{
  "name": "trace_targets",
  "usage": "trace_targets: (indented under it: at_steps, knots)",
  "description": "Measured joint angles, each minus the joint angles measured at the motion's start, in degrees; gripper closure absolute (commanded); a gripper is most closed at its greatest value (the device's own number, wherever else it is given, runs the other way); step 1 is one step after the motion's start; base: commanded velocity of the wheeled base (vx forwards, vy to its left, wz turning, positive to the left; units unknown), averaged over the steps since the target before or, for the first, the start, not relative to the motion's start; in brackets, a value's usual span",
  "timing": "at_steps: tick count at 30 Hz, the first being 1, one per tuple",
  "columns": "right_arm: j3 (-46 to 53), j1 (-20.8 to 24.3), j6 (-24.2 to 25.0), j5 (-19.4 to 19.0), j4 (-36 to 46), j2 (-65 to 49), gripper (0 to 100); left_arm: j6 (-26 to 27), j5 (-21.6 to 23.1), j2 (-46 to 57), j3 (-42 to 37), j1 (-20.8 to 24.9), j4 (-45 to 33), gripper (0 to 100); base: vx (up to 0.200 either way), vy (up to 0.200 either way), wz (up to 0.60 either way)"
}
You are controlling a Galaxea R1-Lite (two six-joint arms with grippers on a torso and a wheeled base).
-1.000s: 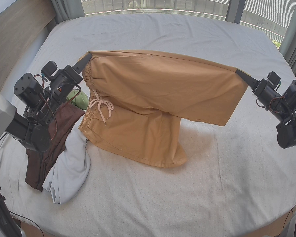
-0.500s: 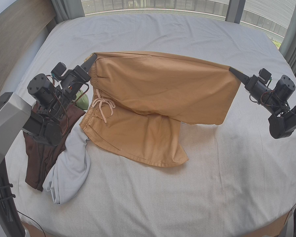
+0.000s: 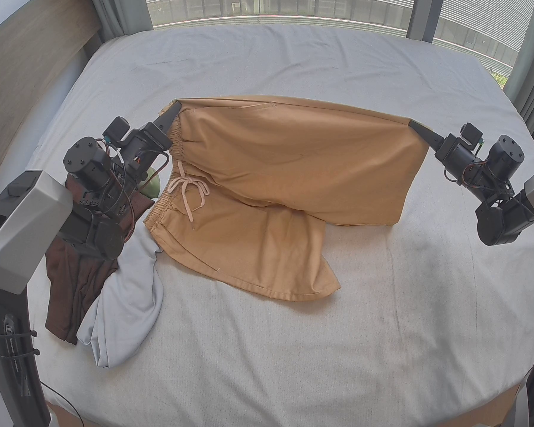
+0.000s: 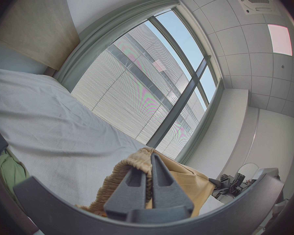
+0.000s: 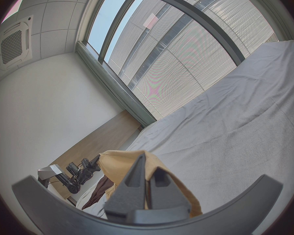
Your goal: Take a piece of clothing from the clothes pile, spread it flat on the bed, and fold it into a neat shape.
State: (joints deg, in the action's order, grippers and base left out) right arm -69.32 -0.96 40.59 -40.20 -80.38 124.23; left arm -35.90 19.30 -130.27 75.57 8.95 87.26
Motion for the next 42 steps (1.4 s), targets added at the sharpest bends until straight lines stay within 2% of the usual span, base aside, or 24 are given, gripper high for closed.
trace_targets:
  at_steps: [3,4,5,9,14,19,31,37,42]
  knots:
    - [-0.78,0.0,0.0,0.05,0.07,0.62,100,0.0,0.0,-0.55,0.45,-0.05,-0.22,100,0.0,0.0,0.0]
    - [-1.02,0.0,0.0,0.05,0.07,0.82,100,-0.01,0.0,-0.71,0.59,-0.05,-0.3,0,0.0,0.0,0.0]
    - [-1.33,0.0,0.0,0.11,0.09,1.01,0,-0.04,-0.04,-0.83,0.74,-0.07,-0.41,0,0.0,0.0,0.0]
    - [-2.6,-0.18,0.0,0.66,0.3,1.79,0,-0.11,-0.09,-1.18,1.44,-0.24,-0.88,0,0.0,0.0,0.0]
    - [-5.92,0.0,0.0,3.91,0.44,3.3,0,-0.2,-0.01,-1.6,3.89,-0.11,-3.36,0,0.0,0.0,0.0]
    - [-5.81,0.23,-0.01,4.22,-0.3,4.01,0,-0.2,-0.34,-1.87,4.69,-0.18,-4.85,0,0.0,0.0,0.0]
    - [9.37,2.28,-0.52,4.18,-5.95,0.66,0,-0.11,-4.24,-1.49,3.71,-0.88,-8.98,0,0.0,0.0,0.0]
    - [18.14,4.38,-3.4,4.13,-7.23,-1.57,0,0.05,-4.52,1.6,-3.44,-1.32,-7.58,0,0.0,0.0,0.0]
    - [24.36,6.56,-7.86,4.07,-7.5,-2.57,0,0.07,-1.51,5.41,-13.86,-1.51,-4.57,0,0.0,0.0,0.0]
